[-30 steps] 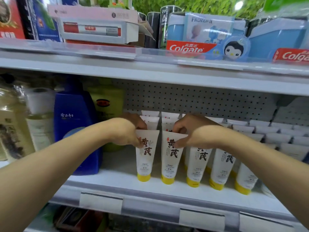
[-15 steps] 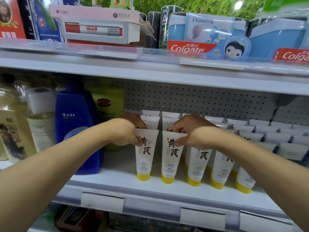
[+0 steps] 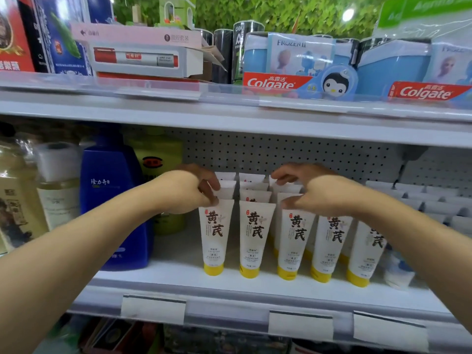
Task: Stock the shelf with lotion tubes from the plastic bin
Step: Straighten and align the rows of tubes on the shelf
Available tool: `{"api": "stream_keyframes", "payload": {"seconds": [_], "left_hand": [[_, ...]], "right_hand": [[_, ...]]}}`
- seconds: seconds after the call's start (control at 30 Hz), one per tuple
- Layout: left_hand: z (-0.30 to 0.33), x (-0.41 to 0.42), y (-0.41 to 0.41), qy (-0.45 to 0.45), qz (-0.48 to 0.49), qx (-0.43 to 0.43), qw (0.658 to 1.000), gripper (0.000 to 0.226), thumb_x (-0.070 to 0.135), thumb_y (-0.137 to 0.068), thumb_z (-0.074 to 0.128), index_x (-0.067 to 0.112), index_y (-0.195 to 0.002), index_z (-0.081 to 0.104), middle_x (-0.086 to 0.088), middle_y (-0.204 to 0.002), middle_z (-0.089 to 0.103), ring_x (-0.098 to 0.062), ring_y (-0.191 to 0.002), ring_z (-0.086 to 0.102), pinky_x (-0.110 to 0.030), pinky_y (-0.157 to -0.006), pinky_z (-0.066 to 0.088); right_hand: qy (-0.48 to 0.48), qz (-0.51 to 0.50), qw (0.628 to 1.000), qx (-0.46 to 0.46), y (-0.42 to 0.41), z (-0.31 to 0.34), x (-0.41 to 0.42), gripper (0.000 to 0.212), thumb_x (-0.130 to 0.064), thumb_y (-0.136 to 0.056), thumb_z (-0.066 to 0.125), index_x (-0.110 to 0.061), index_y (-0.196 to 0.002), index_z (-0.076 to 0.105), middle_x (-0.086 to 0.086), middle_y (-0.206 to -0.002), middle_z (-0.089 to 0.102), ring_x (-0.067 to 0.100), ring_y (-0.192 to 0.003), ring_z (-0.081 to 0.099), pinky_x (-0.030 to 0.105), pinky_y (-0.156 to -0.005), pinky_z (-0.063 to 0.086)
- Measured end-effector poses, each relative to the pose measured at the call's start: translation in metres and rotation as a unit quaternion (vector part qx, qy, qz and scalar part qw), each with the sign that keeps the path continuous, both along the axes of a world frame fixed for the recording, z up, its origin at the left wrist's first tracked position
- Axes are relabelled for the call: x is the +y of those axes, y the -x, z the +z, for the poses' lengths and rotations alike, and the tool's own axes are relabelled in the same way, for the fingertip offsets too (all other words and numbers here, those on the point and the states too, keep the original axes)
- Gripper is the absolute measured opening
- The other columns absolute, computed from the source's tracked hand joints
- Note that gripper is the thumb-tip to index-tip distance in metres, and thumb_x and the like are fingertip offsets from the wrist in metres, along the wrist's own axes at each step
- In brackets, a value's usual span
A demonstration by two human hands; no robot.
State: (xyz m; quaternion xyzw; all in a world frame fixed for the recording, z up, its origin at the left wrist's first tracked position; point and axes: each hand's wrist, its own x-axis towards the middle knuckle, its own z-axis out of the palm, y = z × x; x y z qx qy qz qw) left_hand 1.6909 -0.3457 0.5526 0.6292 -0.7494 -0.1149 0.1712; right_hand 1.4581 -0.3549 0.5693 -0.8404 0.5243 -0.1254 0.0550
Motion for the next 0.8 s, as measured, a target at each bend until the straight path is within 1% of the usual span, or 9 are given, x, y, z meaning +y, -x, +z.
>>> {"api": "stream_keyframes", "payload": {"seconds": [0.07, 0.13, 0.23, 0.3, 0.47, 0.63, 0.8], "left_hand": [[0.005, 0.002, 0.003, 0.014, -0.003, 0.014, 1.000, 0.030, 0.023, -0.085, 0.064, 0.025, -0.114, 0.059, 0.007, -0.106, 0.068, -0.012, -0.098, 0.062, -0.027, -0.087, 0.052], [0.007, 0.004, 0.008, 0.026, -0.012, 0.013, 1.000, 0.029, 0.023, -0.086, 0.064, 0.026, -0.114, 0.059, 0.006, -0.108, 0.066, -0.013, -0.099, 0.062, -0.027, -0.088, 0.051], [0.008, 0.005, 0.017, 0.055, -0.023, -0.004, 0.998, 0.027, 0.030, -0.086, 0.063, 0.030, -0.112, 0.058, 0.008, -0.110, 0.064, -0.010, -0.097, 0.060, -0.022, -0.078, 0.048], [0.009, 0.006, 0.026, 0.066, -0.029, -0.014, 0.997, 0.028, 0.033, -0.086, 0.062, 0.032, -0.113, 0.057, 0.010, -0.112, 0.062, -0.009, -0.097, 0.059, -0.020, -0.076, 0.045], [0.012, 0.013, 0.048, 0.086, -0.053, -0.040, 0.994, 0.032, 0.036, -0.086, 0.062, 0.029, -0.117, 0.057, 0.008, -0.116, 0.062, -0.009, -0.099, 0.057, -0.020, -0.080, 0.043], [0.018, 0.025, 0.066, 0.094, -0.057, -0.053, 0.992, 0.035, 0.032, -0.086, 0.063, 0.025, -0.120, 0.057, 0.006, -0.118, 0.062, -0.009, -0.105, 0.057, -0.020, -0.085, 0.044], [0.016, 0.034, 0.093, 0.093, -0.039, -0.076, 0.992, 0.040, 0.031, -0.084, 0.064, 0.025, -0.123, 0.055, 0.006, -0.121, 0.060, -0.012, -0.109, 0.056, -0.032, -0.095, 0.048]], "right_hand": [[0.006, -0.015, 1.000, 0.005, 0.013, 0.006, 0.007, 0.054, -0.029, -0.085, 0.066, -0.032, -0.132, 0.041, -0.010, -0.133, 0.051, 0.012, -0.117, 0.053, 0.029, -0.095, 0.047], [0.014, -0.028, 0.999, 0.008, 0.025, 0.010, 0.014, 0.054, -0.027, -0.085, 0.066, -0.031, -0.133, 0.041, -0.009, -0.134, 0.051, 0.011, -0.119, 0.051, 0.028, -0.100, 0.043], [0.029, -0.041, 0.999, 0.013, 0.039, 0.010, 0.023, 0.053, -0.029, -0.084, 0.066, -0.031, -0.132, 0.043, -0.011, -0.133, 0.052, 0.009, -0.118, 0.050, 0.022, -0.095, 0.039], [0.040, -0.045, 0.998, 0.016, 0.047, 0.009, 0.027, 0.051, -0.029, -0.084, 0.066, -0.030, -0.131, 0.045, -0.010, -0.133, 0.052, 0.008, -0.118, 0.050, 0.019, -0.093, 0.036], [0.046, -0.069, 0.996, 0.023, 0.075, 0.011, 0.039, 0.051, -0.025, -0.084, 0.066, -0.025, -0.132, 0.047, -0.005, -0.133, 0.053, 0.010, -0.120, 0.051, 0.020, -0.095, 0.037], [0.040, -0.100, 0.994, 0.018, 0.105, 0.007, 0.049, 0.052, -0.026, -0.083, 0.067, -0.025, -0.132, 0.047, -0.005, -0.135, 0.052, 0.012, -0.122, 0.049, 0.021, -0.094, 0.038], [0.032, -0.110, 0.993, 0.021, 0.129, -0.002, 0.058, 0.054, -0.025, -0.085, 0.066, -0.022, -0.135, 0.044, -0.003, -0.135, 0.051, 0.013, -0.122, 0.048, 0.021, -0.095, 0.036]]}}
